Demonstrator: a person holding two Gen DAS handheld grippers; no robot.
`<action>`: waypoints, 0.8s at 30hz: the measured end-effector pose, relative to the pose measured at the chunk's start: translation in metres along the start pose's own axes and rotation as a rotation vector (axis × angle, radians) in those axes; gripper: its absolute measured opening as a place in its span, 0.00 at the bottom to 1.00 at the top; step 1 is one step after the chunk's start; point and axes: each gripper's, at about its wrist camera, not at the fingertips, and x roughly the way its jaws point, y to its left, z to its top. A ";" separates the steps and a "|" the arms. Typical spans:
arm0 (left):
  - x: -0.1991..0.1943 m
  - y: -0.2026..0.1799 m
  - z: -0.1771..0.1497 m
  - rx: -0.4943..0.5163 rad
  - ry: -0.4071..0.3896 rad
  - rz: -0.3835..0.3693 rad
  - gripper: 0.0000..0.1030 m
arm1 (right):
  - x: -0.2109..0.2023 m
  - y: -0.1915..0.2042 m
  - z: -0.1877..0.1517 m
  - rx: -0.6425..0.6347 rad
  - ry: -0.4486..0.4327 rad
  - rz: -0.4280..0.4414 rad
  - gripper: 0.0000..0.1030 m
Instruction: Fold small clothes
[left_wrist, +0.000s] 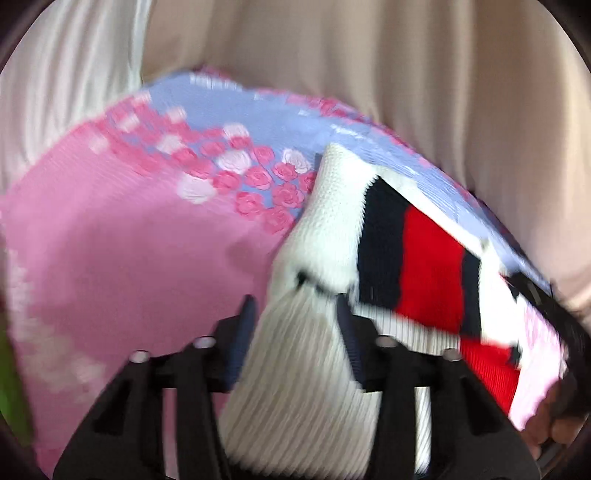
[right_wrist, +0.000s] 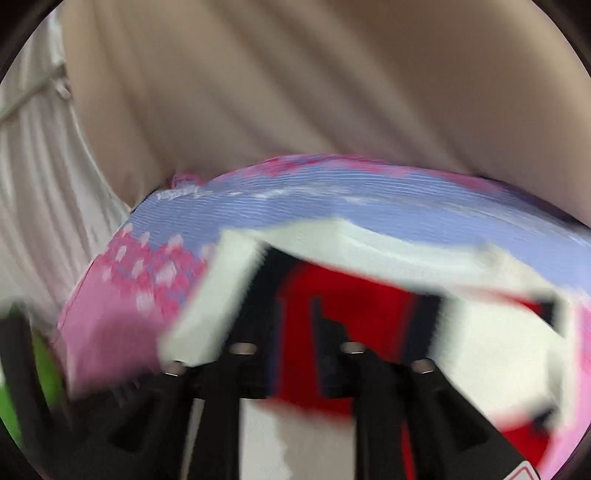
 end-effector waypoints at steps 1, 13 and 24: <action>-0.010 0.004 -0.012 0.015 0.004 0.000 0.57 | -0.025 -0.022 -0.026 0.009 0.013 -0.050 0.45; -0.073 0.039 -0.173 -0.081 0.206 0.019 0.76 | -0.138 -0.102 -0.262 0.270 0.372 -0.110 0.58; -0.080 0.010 -0.153 -0.064 0.216 -0.020 0.07 | -0.158 -0.109 -0.216 0.269 0.170 -0.015 0.10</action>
